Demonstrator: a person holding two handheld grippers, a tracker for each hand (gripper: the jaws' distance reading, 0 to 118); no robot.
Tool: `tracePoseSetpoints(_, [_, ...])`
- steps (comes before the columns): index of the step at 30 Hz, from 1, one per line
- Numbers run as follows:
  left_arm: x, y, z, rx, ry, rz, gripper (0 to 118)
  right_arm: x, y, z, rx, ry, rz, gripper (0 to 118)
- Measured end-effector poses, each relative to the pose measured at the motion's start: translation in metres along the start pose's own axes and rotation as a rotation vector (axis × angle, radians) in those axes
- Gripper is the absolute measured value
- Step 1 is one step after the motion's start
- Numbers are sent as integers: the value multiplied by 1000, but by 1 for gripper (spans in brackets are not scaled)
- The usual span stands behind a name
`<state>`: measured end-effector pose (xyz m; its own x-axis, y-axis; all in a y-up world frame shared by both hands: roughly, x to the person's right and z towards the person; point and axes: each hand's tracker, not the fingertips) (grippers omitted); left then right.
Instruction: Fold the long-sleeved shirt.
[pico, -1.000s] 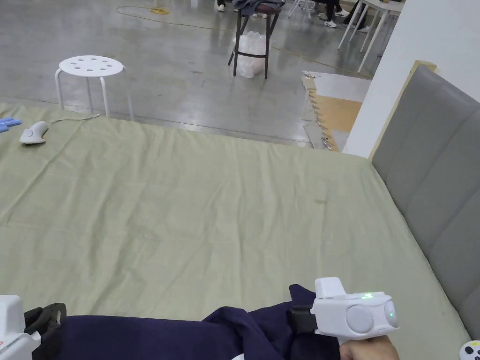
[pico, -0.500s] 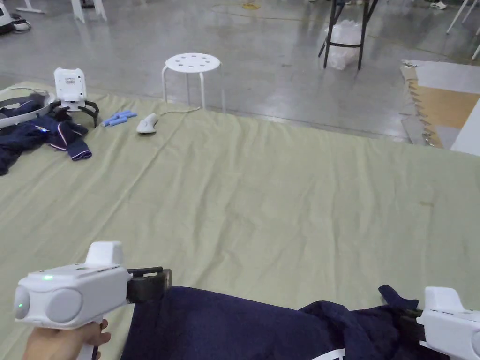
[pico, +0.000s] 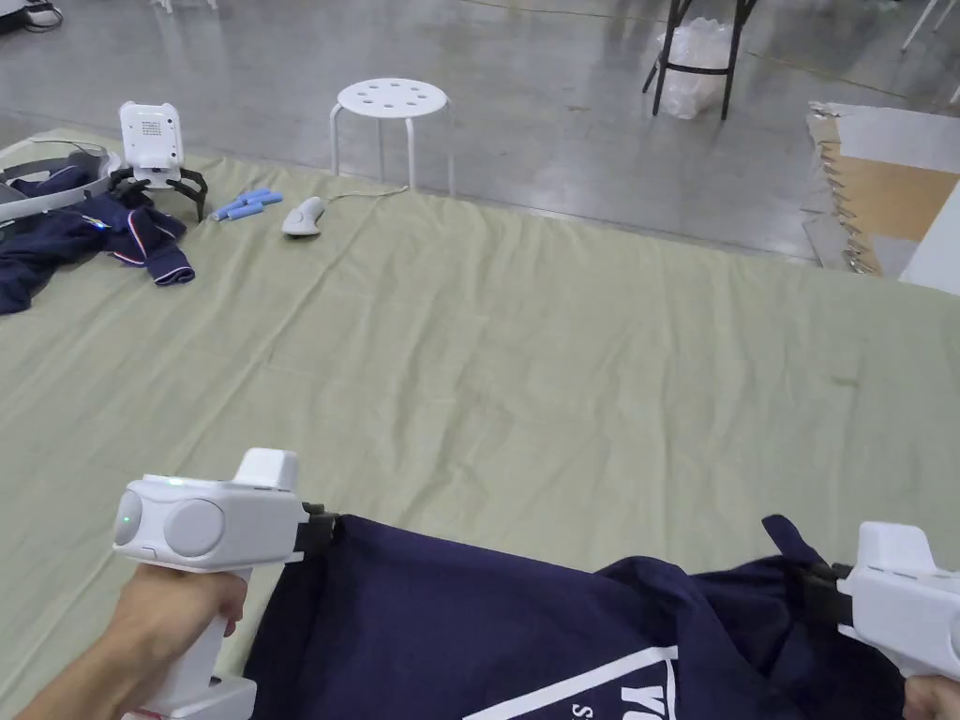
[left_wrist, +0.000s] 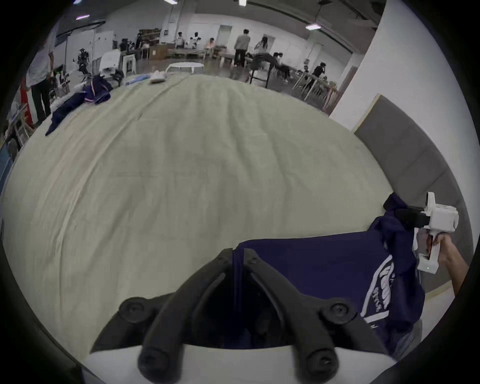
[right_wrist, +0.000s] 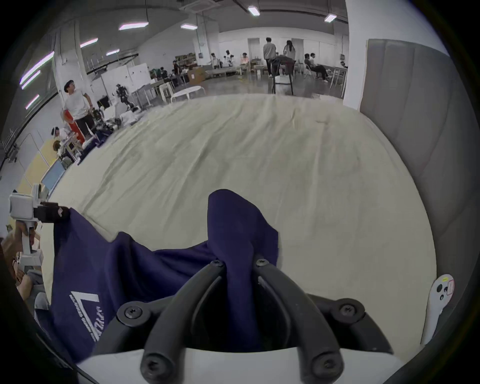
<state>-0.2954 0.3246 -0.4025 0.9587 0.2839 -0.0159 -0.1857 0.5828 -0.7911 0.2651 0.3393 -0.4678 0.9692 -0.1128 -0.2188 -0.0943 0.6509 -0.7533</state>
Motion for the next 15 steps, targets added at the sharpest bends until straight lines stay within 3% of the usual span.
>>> tracePoseSetpoints(3, [3, -1, 26, 123, -16, 37, 12, 0, 1, 26, 64, -2, 26, 9])
tracePoseSetpoints(7, [21, -8, 64, 225, 1, -116, 12, -1, -4, 72, 177, -10, 18, 9])
tracePoseSetpoints(15, [45, -38, 147, 349, -26, -195, 12, -23, -69, 182, 386, -47, 88, 9])
